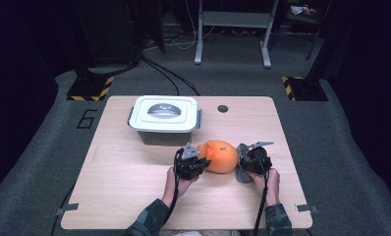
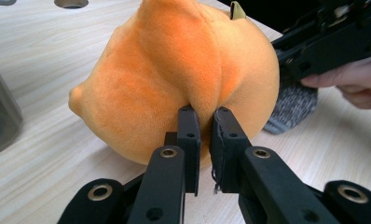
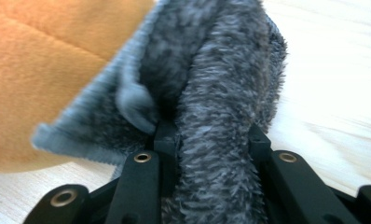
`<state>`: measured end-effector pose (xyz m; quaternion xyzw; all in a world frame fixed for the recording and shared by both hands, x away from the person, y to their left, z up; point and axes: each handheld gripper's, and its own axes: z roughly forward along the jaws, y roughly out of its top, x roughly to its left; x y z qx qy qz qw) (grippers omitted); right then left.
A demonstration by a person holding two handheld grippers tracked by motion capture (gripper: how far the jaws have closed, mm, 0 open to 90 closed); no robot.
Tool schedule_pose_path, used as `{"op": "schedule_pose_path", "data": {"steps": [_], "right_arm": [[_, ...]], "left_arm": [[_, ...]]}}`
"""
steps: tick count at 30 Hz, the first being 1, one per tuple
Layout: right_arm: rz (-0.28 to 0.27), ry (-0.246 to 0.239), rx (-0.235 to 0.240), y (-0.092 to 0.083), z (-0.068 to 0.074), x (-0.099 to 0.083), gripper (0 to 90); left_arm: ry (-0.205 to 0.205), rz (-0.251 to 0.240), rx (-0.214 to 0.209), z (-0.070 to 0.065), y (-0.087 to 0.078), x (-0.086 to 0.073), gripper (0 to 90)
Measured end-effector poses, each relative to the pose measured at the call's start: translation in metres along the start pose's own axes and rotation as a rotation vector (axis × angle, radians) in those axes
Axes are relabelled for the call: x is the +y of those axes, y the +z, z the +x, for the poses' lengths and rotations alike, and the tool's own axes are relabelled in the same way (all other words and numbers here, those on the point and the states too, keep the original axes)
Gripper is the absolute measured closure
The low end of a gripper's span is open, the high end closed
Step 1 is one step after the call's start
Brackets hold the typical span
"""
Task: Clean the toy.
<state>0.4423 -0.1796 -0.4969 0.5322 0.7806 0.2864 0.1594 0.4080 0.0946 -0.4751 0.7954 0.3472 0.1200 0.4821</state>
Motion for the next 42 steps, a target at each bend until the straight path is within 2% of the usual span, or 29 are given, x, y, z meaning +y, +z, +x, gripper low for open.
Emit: {"op": "schedule_pose_path", "data": {"steps": [3,5,8,10,15,17,19,20,21,23,25,28,29,30,31,34,35,37,38,40,42], "right_arm": [[-0.033,0.005,-0.017,-0.017,-0.002,0.003,66.9],[-0.067,-0.007,-0.017,-0.030,0.000,0.007,66.9],[-0.125,-0.021,-0.012,-0.051,0.006,0.014,66.9],[-0.166,-0.047,-0.006,-0.063,0.012,0.019,67.0],[-0.235,-0.100,0.068,-0.081,0.036,0.031,66.9],[-0.216,-0.134,0.102,-0.077,0.046,0.035,66.9],[-0.170,-0.176,0.089,-0.064,0.052,0.037,67.0],[-0.150,-0.174,0.072,-0.057,0.056,0.037,67.1],[-0.153,-0.170,0.062,-0.053,0.057,0.036,67.1],[-0.162,-0.175,0.074,-0.051,0.053,0.036,67.1],[-0.157,-0.150,0.069,-0.052,0.053,0.037,67.1],[-0.153,-0.141,0.079,-0.051,0.050,0.038,67.1],[-0.151,-0.165,0.082,-0.051,0.048,0.038,67.1],[-0.147,-0.159,0.083,-0.051,0.048,0.039,67.1],[-0.148,-0.144,0.089,-0.050,0.048,0.040,67.1],[-0.150,-0.160,0.096,-0.049,0.044,0.042,67.1],[-0.148,-0.133,0.097,-0.049,0.046,0.043,67.1],[-0.148,-0.131,0.104,-0.048,0.045,0.044,67.1],[-0.148,-0.133,0.103,-0.048,0.045,0.044,67.1],[-0.149,-0.130,0.099,-0.048,0.045,0.043,67.0],[-0.152,-0.147,0.097,-0.049,0.043,0.042,66.9]], "left_arm": [[-0.012,-0.007,-0.002,0.000,0.000,0.000,82.5],[-0.003,-0.004,-0.003,0.000,0.000,0.000,82.4],[-0.004,-0.004,-0.003,0.000,0.000,0.000,82.3],[-0.009,-0.004,-0.002,0.000,0.000,0.000,82.3],[-0.014,-0.007,-0.002,0.001,0.001,0.000,81.9],[-0.019,-0.010,-0.003,0.002,0.001,0.000,81.5],[-0.019,-0.009,-0.001,0.002,0.001,0.000,80.8],[-0.015,-0.006,0.000,0.002,0.001,0.000,80.0],[-0.020,-0.009,-0.006,0.003,0.000,0.000,79.2],[-0.026,-0.015,-0.025,0.004,0.000,-0.001,76.6],[-0.020,-0.027,-0.036,0.005,-0.003,-0.001,71.5],[0.021,-0.023,-0.021,0.005,-0.005,0.000,61.2],[0.033,-0.017,-0.006,0.004,-0.005,0.000,57.6],[0.048,-0.011,0.016,0.003,-0.004,0.000,52.9],[0.063,-0.002,0.019,0.003,-0.003,0.000,49.2],[0.129,0.021,0.061,0.000,0.000,0.002,44.3],[0.149,0.032,0.070,-0.002,0.002,0.002,44.3],[0.190,0.050,0.089,-0.006,0.008,0.002,47.9],[0.197,0.053,0.100,-0.007,0.010,0.001,50.9],[0.194,0.045,0.111,-0.008,0.013,0.000,62.1],[0.177,0.036,0.101,-0.007,0.013,-0.001,71.0]]}}
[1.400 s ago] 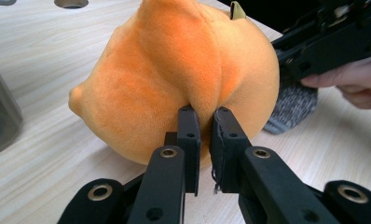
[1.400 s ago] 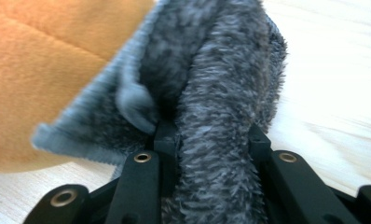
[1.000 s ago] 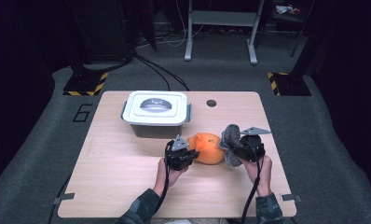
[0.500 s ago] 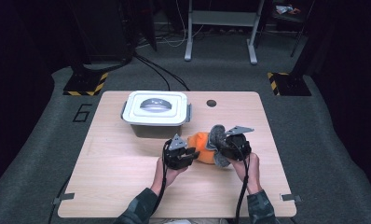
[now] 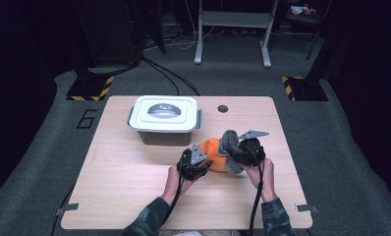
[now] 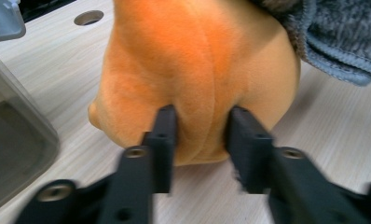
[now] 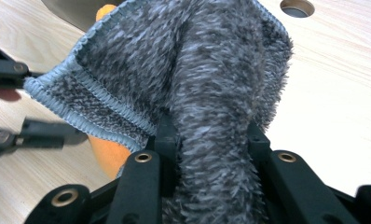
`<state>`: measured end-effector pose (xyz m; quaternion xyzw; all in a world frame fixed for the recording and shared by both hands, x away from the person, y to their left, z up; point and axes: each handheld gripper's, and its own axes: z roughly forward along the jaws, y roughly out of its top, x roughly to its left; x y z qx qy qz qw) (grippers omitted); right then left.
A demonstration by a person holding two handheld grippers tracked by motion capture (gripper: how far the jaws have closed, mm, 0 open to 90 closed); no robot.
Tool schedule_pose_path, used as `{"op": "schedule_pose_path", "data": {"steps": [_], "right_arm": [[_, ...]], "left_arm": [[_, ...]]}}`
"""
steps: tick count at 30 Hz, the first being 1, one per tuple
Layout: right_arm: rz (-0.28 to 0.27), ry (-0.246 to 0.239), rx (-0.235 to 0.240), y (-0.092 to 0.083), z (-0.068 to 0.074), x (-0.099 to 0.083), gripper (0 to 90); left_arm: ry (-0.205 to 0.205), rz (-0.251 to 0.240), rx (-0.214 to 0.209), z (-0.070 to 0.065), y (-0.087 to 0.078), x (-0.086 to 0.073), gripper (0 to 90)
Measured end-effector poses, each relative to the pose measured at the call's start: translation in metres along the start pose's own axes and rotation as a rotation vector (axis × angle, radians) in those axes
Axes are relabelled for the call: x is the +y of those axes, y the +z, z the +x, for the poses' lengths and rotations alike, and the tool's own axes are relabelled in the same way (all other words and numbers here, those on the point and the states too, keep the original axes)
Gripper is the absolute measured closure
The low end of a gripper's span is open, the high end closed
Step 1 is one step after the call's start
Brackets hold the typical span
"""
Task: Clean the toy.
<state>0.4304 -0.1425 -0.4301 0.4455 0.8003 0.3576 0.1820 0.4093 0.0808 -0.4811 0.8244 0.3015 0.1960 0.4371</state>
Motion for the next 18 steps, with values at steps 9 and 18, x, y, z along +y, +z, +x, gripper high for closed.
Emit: {"op": "schedule_pose_path", "data": {"steps": [9,18], "right_arm": [[-0.060,0.001,0.002,-0.022,0.004,0.004,66.7],[-0.063,-0.056,0.046,-0.017,0.025,0.020,66.4]], "left_arm": [[-0.029,-0.036,-0.062,0.002,-0.006,0.005,83.1],[-0.052,-0.046,-0.103,-0.002,-0.010,0.010,83.1]]}}
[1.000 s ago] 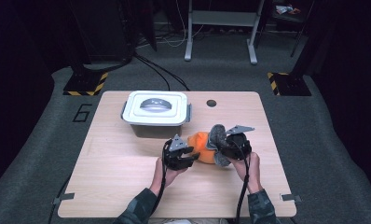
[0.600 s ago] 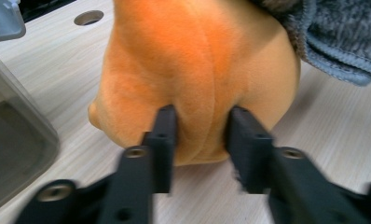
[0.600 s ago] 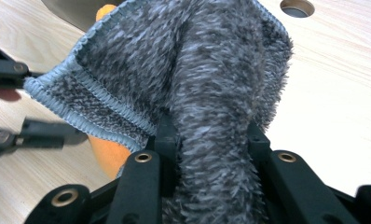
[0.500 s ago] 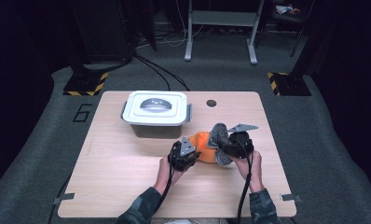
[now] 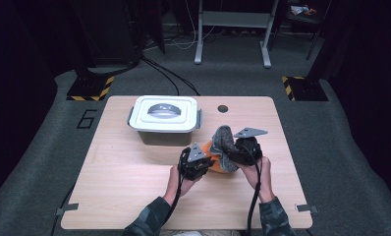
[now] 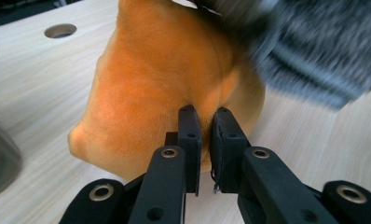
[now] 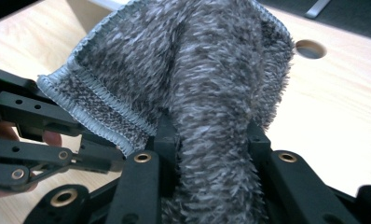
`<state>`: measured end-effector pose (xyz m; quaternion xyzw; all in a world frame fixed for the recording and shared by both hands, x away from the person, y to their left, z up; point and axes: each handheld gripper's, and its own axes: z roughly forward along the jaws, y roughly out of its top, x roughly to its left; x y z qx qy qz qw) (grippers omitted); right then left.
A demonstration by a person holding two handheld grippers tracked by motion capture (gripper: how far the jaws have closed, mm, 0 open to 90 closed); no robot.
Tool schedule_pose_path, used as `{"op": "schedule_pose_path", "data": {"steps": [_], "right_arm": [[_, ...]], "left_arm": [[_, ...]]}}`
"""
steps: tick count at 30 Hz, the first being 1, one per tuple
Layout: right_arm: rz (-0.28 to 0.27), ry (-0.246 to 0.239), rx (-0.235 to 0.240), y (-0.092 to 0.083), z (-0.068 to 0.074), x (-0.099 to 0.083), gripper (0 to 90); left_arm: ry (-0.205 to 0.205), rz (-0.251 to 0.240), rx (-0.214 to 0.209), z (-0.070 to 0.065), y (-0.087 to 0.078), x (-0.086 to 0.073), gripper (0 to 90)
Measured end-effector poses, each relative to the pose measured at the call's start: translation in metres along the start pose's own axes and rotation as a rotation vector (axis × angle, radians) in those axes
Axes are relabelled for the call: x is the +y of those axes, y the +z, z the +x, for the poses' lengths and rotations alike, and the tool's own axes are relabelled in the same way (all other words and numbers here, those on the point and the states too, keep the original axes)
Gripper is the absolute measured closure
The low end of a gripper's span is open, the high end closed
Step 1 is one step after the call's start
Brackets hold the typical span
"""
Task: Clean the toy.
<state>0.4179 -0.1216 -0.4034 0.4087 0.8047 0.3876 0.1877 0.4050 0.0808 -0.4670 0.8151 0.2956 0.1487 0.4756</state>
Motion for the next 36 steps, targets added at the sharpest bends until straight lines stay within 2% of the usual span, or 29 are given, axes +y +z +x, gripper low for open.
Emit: {"op": "schedule_pose_path", "data": {"steps": [3,10,18,26,30,33,36], "right_arm": [[0.013,-0.023,-0.020,0.007,0.003,0.000,66.4],[0.019,-0.010,-0.034,0.009,-0.003,-0.003,66.2],[0.034,0.022,-0.063,0.009,-0.017,-0.013,65.8],[0.057,0.086,-0.079,0.011,-0.031,-0.027,65.8],[0.059,0.095,-0.086,0.014,-0.039,-0.035,65.8],[0.079,0.134,-0.103,0.016,-0.043,-0.040,65.8],[0.108,0.142,-0.112,0.023,-0.050,-0.048,65.8]], "left_arm": [[-0.014,0.005,0.000,0.002,0.000,-0.002,82.8],[-0.022,0.011,0.003,0.004,0.001,-0.002,82.0],[-0.039,0.016,0.007,0.007,0.001,-0.006,82.1],[-0.056,0.021,0.015,0.012,0.001,-0.009,82.2],[-0.055,0.021,0.019,0.012,0.001,-0.010,82.2],[-0.062,0.024,0.021,0.014,0.000,-0.011,82.2],[-0.067,0.025,0.020,0.015,0.001,-0.012,82.2]]}}
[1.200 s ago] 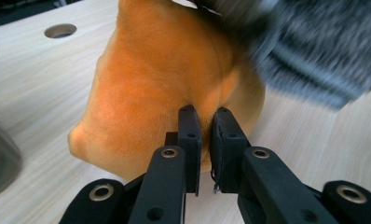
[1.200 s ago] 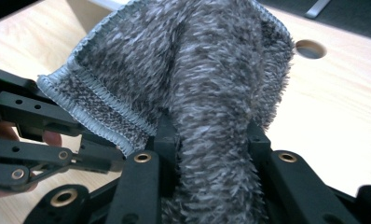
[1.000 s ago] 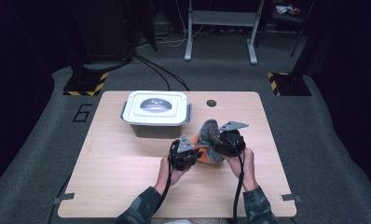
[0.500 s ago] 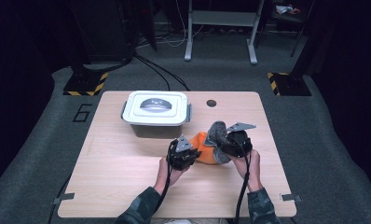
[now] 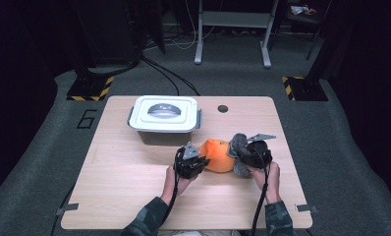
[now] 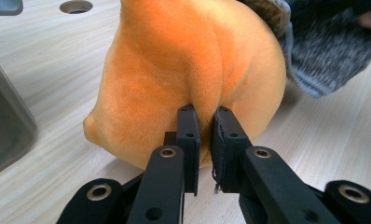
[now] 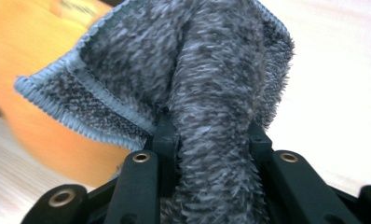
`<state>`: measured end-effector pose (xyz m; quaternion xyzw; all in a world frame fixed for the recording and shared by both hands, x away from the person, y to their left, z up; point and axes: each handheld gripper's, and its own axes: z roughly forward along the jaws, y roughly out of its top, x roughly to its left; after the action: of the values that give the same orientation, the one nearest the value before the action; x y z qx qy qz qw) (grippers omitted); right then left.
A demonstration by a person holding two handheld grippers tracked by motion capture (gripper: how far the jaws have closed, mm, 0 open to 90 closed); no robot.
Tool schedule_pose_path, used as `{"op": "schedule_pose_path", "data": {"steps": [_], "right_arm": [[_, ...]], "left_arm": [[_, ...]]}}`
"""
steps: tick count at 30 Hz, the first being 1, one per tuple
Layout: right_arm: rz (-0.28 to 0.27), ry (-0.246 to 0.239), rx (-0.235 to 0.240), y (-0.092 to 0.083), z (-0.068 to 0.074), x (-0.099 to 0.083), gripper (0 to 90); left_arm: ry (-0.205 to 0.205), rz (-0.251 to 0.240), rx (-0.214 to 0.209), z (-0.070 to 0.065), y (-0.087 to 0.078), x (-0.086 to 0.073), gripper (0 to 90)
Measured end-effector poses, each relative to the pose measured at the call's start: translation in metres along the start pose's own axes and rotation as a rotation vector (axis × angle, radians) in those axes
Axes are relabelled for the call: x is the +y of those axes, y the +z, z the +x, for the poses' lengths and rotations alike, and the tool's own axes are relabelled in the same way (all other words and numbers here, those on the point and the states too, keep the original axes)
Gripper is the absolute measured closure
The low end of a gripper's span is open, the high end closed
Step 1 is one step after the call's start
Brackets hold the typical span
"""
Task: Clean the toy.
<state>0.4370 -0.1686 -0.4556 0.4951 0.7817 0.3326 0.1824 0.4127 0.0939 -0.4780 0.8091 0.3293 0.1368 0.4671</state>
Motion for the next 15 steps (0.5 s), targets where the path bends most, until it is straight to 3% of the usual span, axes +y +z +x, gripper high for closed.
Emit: {"op": "schedule_pose_path", "data": {"steps": [4,10,15], "right_arm": [[0.045,0.038,-0.015,0.013,-0.008,-0.009,65.8],[0.109,0.086,0.025,0.035,-0.016,-0.021,65.8],[0.052,0.085,-0.003,0.016,-0.017,-0.016,66.4]], "left_arm": [[0.000,0.000,0.001,0.001,0.000,0.000,82.2],[-0.003,-0.007,0.004,0.000,0.000,-0.001,82.2],[0.000,-0.014,0.007,0.000,-0.001,0.000,82.2]]}}
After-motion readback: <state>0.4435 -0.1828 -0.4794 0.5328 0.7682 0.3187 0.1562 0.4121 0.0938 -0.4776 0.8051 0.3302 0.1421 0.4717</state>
